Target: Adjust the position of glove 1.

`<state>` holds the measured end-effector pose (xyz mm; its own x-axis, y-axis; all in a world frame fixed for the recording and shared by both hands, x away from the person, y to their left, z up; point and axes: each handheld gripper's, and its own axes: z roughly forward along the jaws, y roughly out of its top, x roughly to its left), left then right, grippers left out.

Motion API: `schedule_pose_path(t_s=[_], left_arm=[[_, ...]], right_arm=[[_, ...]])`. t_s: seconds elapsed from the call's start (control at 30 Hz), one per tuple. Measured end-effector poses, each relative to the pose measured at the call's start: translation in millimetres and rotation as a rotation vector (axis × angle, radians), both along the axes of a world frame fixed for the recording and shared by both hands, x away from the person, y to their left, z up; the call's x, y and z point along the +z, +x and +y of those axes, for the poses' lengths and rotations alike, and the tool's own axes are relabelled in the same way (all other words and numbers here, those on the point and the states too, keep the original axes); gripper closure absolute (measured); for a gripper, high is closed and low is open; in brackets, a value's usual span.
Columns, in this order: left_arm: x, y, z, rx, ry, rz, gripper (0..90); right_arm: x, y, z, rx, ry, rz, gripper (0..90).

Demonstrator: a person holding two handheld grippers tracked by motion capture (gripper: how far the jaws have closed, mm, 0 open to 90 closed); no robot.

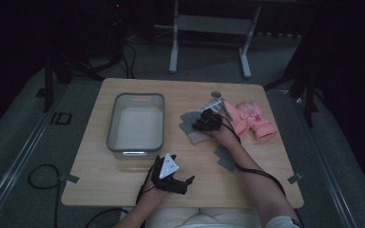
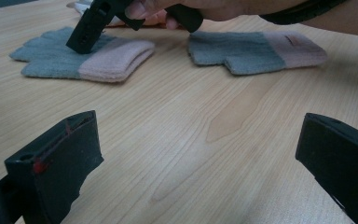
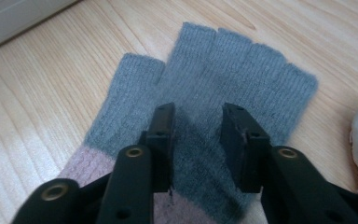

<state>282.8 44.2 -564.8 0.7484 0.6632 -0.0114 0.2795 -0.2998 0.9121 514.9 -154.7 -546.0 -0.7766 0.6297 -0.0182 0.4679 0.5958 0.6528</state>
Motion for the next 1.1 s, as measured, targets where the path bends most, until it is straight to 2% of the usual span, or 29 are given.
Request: schedule_pose_path(t_s=[0.1, 0.23, 0.3, 0.37, 0.43, 0.53, 0.6, 0.67, 0.73, 0.77, 0.8, 0.83, 0.9, 0.97, 1.1], left_arm=[[-0.1, -0.1, 0.4, 0.001, -0.004, 0.001, 0.0], [0.0, 0.0, 0.1, -0.003, -0.002, 0.001, 0.0], [-0.1, 0.3, 0.4, -0.002, -0.005, 0.003, 0.0], [0.0, 0.2, 0.7, -0.002, -0.006, 0.002, 0.0], [0.0, 0.2, 0.4, -0.003, -0.003, 0.002, 0.0], [0.0, 0.3, 0.2, -0.002, -0.002, 0.003, 0.0], [0.0, 0.3, 0.5, 0.002, -0.006, 0.004, 0.0], [0.0, 0.3, 0.5, 0.003, -0.005, 0.002, 0.0], [0.2, 0.1, 0.3, 0.001, 0.001, 0.001, 0.0], [0.1, 0.0, 0.2, 0.001, 0.001, 0.0, 0.0], [0.1, 0.0, 0.2, 0.0, -0.001, -0.001, 0.0], [0.0, -0.1, 0.4, 0.002, -0.005, 0.0, 0.0], [0.0, 0.2, 0.9, 0.003, -0.008, 0.003, 0.0], [0.0, 0.3, 1.2, 0.002, -0.01, 0.002, 0.0], [0.0, 0.5, 1.2, -0.001, -0.012, 0.003, 0.0]], right_arm=[[0.5, 0.6, 1.2, -0.009, -0.006, 0.008, 72.1], [1.4, -3.2, 6.4, -0.068, -0.008, 0.014, 82.3], [3.8, -5.2, 8.1, -0.108, 0.008, 0.038, 84.6], [10.2, -12.1, 10.4, -0.144, 0.0, 0.016, 85.1], [20.5, -20.1, 7.5, -0.18, 0.074, 0.039, 85.2], [39.0, -36.6, 4.0, -0.21, 0.129, 0.023, 85.1], [49.5, -49.2, 1.3, -0.221, 0.144, 0.0, 85.2], [58.9, -61.5, -2.6, -0.231, 0.171, 0.007, 85.1], [66.5, -75.5, -8.3, -0.263, 0.216, 0.006, 85.2], [69.3, -83.1, -8.7, -0.269, 0.204, -0.003, 85.1], [70.7, -90.2, -9.6, -0.276, 0.197, -0.022, 85.1], [71.2, -96.5, -11.2, -0.281, 0.203, -0.024, 85.1], [69.6, -107.6, -16.1, -0.305, 0.229, -0.009, 85.2], [64.8, -118.9, -19.4, -0.306, 0.244, 0.019, 85.1], [49.9, -141.5, -19.9, -0.308, 0.202, 0.023, 85.1]])
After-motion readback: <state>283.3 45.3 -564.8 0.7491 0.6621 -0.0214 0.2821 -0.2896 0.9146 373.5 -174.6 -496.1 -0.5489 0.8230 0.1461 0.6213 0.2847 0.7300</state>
